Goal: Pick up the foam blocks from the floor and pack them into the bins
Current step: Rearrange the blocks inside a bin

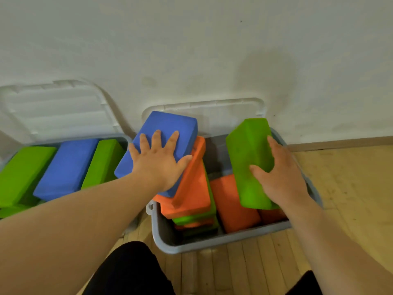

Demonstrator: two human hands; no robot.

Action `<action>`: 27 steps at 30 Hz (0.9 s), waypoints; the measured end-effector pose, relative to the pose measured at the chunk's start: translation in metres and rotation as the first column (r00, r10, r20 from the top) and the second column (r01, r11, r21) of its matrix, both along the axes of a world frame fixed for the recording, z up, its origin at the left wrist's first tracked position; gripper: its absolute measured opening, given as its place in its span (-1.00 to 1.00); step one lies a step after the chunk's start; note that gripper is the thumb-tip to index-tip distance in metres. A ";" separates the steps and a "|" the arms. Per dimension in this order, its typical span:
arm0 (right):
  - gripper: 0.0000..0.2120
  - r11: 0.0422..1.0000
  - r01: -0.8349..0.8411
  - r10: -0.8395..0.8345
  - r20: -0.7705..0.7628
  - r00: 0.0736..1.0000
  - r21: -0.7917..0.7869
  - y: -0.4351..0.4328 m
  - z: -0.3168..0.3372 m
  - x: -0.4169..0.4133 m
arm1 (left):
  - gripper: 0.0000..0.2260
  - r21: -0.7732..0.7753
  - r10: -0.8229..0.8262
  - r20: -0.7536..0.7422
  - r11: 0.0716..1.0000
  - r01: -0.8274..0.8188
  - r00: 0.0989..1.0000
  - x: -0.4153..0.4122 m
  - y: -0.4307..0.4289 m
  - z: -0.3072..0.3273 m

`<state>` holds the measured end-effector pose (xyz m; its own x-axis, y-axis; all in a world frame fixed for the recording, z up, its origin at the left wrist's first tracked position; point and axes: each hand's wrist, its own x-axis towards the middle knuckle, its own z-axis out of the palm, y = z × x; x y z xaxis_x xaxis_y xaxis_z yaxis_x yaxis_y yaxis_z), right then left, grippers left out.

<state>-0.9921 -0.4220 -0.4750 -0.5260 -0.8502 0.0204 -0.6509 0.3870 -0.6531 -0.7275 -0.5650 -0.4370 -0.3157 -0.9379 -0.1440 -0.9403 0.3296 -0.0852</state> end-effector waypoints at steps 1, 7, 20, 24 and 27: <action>-0.14 1.000 0.018 -0.018 -0.014 1.000 0.005 0.006 0.001 -0.001 | -0.26 -0.036 -0.032 -0.003 0.999 0.032 0.999 0.001 0.002 -0.001; -0.16 0.994 0.096 -0.103 -0.186 0.977 -0.049 0.016 0.010 -0.005 | -0.29 -0.134 -0.111 -0.028 0.985 0.107 0.993 0.013 0.003 -0.004; -0.21 0.971 0.189 -0.118 -0.397 0.910 0.144 -0.009 0.017 -0.023 | -0.34 -0.125 -0.149 -0.020 0.982 0.145 0.989 0.013 0.005 -0.005; -0.24 0.965 0.180 -0.098 -0.376 0.921 0.188 -0.020 0.011 -0.027 | -0.38 -0.117 -0.227 0.067 0.965 0.233 0.972 0.010 0.003 0.001; -0.26 0.963 0.172 -0.082 -0.382 0.921 0.207 -0.027 0.011 -0.030 | -0.36 -0.103 -0.280 0.110 0.951 0.291 0.954 0.008 -0.001 0.002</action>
<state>-1.0224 -0.4494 -0.4644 -0.6233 -0.7808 0.0435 -0.7617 0.5936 -0.2598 -0.7192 -0.5661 -0.4347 -0.5634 -0.8222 -0.0810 -0.7940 0.5660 -0.2218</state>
